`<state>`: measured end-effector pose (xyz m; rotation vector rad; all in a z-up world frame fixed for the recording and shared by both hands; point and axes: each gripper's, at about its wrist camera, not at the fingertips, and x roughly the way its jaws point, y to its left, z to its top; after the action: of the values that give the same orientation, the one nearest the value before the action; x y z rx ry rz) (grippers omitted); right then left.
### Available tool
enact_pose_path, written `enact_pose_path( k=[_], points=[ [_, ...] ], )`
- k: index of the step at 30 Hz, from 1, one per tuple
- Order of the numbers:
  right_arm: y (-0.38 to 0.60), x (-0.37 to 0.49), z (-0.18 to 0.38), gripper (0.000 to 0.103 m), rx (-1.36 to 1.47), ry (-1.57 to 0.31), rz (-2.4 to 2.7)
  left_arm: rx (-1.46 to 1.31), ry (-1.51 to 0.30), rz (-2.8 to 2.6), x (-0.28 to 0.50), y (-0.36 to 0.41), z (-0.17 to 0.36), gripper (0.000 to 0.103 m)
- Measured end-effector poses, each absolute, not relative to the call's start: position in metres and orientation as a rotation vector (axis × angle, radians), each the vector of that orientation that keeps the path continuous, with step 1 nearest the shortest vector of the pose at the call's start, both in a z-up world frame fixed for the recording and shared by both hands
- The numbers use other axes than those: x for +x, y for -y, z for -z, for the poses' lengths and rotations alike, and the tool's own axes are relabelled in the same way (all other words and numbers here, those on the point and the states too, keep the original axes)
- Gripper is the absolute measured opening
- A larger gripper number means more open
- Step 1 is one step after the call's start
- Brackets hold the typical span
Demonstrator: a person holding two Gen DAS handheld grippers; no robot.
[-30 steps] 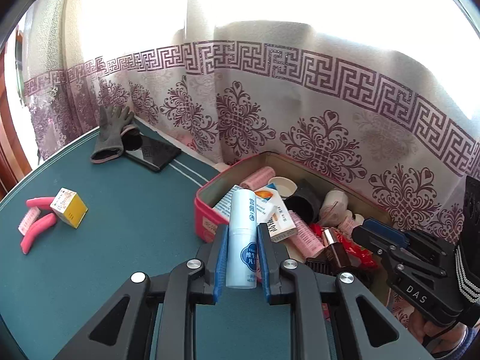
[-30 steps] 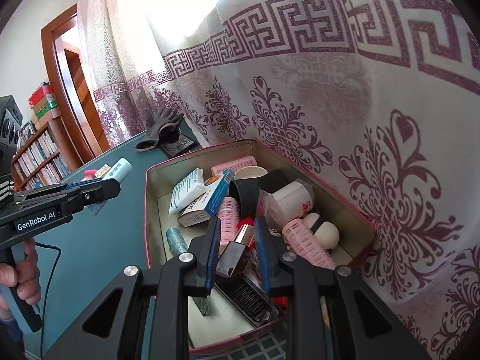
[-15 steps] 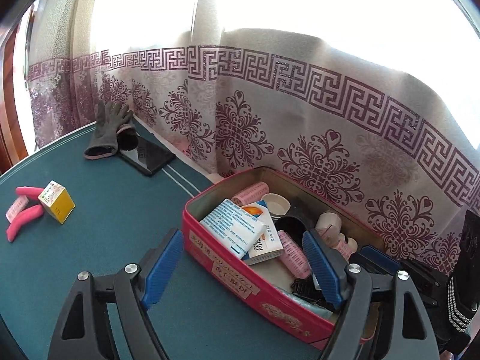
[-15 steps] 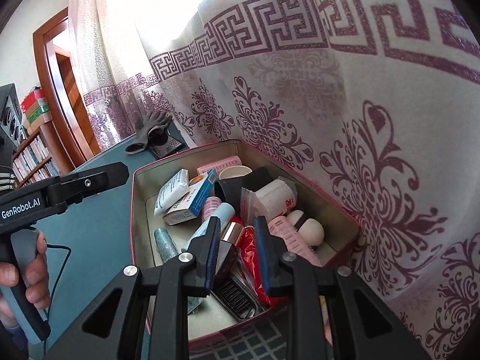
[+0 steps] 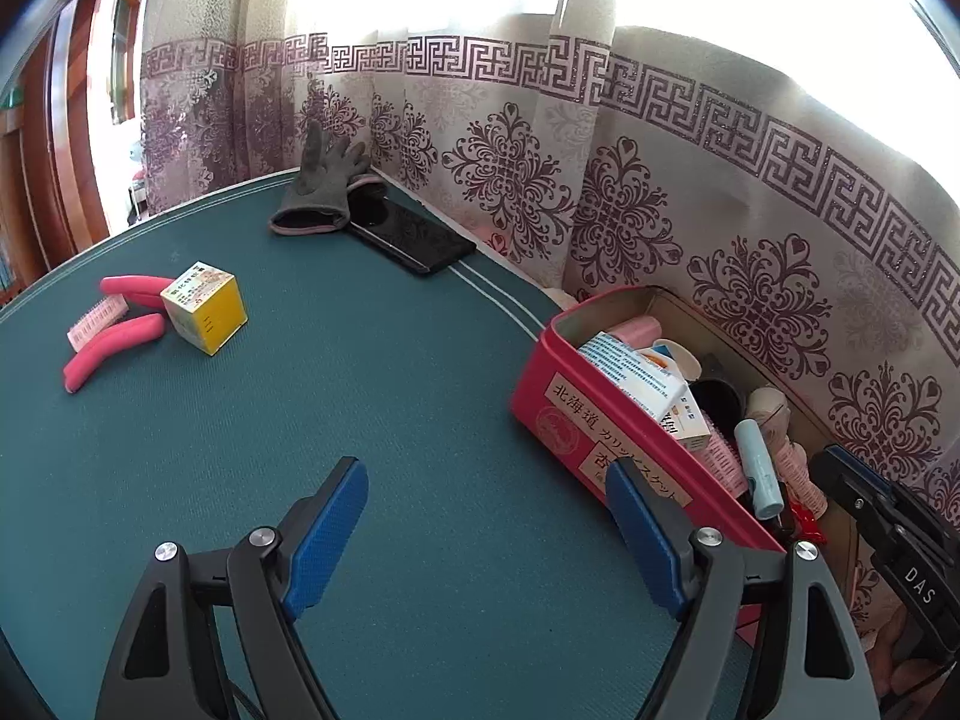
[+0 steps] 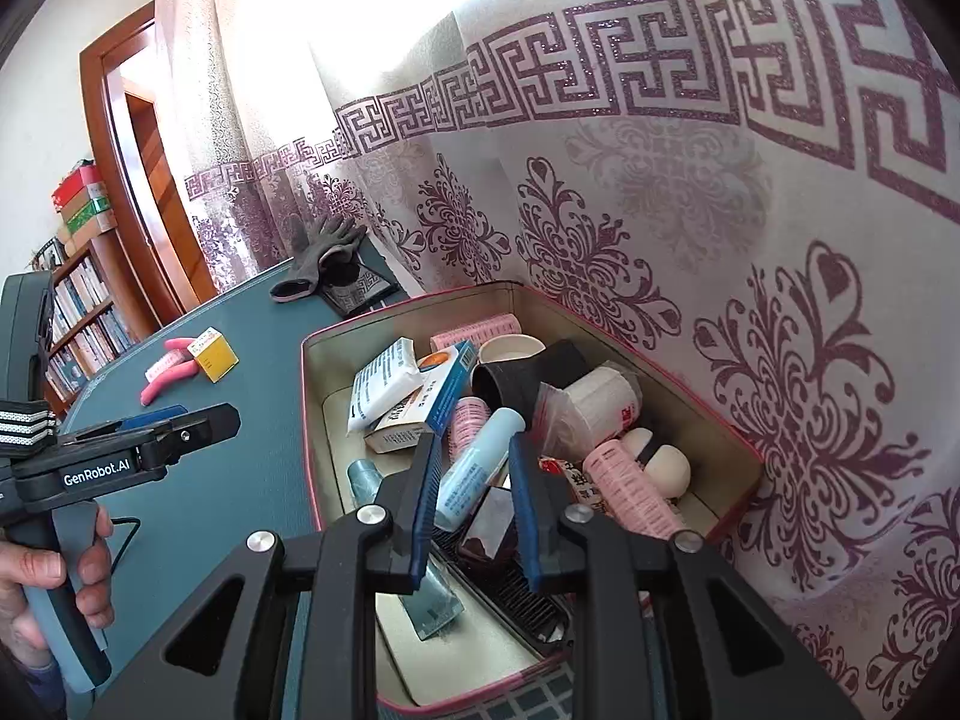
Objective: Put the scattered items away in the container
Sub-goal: 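Move both open tools back toward the pink curlers on the table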
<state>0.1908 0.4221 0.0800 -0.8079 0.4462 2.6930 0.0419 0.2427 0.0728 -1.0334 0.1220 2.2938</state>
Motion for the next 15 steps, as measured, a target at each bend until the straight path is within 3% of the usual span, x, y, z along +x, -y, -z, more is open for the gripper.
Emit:
enact_pose_path(
  k=[3, 5, 6, 7, 15],
  points=[
    [-0.413, 0.185, -0.083, 0.03, -0.809, -0.437, -2.713, -1.06, -0.087, -2.324, 0.034, -0.225, -0.07, 0.084],
    [-0.404, 0.18, -0.086, 0.051, -0.804, -0.427, -2.734, -1.074, -0.061, -2.347, 0.029, -0.211, -0.068, 0.09],
    [-0.399, 0.179, -0.087, 0.067, -0.796, -0.416, -2.744, -1.075, -0.05, -2.364, 0.027, -0.205, -0.068, 0.097],
    [-0.393, 0.177, -0.089, 0.073, -0.784, -0.397, -2.756, -1.071, -0.039, -2.383, 0.025, -0.198, -0.067, 0.099],
    [-0.351, 0.149, -0.091, 0.078, -0.835, -0.341, -2.843, -1.118, 0.048, -2.473, 0.007, -0.142, -0.06, 0.1]
  ],
)
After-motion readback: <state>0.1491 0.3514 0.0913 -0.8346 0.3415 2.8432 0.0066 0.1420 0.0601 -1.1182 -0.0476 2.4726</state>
